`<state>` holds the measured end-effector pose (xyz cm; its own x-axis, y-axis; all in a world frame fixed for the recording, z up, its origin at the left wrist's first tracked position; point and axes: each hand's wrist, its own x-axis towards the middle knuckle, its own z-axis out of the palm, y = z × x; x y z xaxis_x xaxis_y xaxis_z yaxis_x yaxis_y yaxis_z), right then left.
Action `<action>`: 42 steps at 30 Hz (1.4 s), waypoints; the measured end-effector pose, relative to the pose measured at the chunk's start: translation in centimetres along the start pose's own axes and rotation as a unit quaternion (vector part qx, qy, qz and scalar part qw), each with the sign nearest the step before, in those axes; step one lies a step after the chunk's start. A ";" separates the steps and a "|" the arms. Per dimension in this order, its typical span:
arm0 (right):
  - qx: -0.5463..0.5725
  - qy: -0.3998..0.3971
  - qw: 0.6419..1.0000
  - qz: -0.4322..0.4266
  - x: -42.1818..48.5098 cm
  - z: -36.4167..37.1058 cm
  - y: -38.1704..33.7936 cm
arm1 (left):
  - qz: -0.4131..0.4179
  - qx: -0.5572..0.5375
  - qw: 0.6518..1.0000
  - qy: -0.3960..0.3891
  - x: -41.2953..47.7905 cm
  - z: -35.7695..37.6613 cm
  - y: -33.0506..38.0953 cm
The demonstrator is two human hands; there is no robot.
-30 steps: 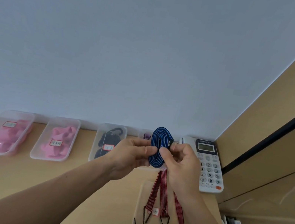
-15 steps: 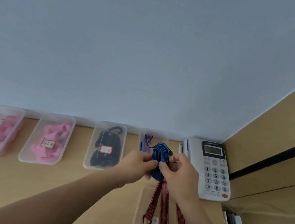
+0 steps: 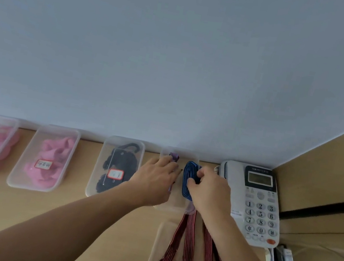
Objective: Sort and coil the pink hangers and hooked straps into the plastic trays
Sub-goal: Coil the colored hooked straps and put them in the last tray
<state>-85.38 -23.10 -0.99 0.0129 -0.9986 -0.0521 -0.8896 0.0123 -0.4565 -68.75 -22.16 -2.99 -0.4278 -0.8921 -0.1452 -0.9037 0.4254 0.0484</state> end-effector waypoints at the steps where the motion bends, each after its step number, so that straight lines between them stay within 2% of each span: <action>1: -0.007 -0.003 1.000 -0.003 0.1 0.1 -0.1 | 0.003 0.004 1.000 0.001 0.1 0.2 -0.1; 8: -0.059 -0.031 0.997 -0.038 1.4 1.2 -1.2 | 0.035 -0.075 0.991 0.104 -0.1 0.3 -1.0; 14: -0.106 -0.054 0.991 -0.056 2.4 2.7 -1.9 | 0.040 -0.068 0.989 0.127 -0.1 0.7 -1.1; 23: -0.196 -0.067 0.976 -0.073 2.0 4.8 -1.8 | 0.044 -0.051 0.994 0.088 0.0 0.5 -1.3; 27: -0.242 -0.013 0.963 -0.114 1.5 4.3 -1.3 | 0.035 -0.049 0.993 0.097 -0.3 0.3 -1.3; 32: -0.202 0.052 0.959 -0.193 0.5 4.3 0.4 | 0.022 -0.050 0.993 0.105 -0.6 0.2 -1.2; 37: -0.224 0.018 0.953 -0.205 -1.1 4.1 1.5 | 0.015 -0.020 0.997 0.071 -0.9 0.3 -1.0; 42: -0.204 -0.007 0.963 -0.174 -2.2 2.4 1.2 | 0.017 -0.003 1.000 0.023 -1.0 0.2 -1.3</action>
<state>-85.41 -20.74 -3.60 0.3462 -0.9377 0.0283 -0.9358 -0.3473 -0.0605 -67.17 -21.73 -3.08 -0.4577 -0.8836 -0.0984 -0.8891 0.4541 0.0578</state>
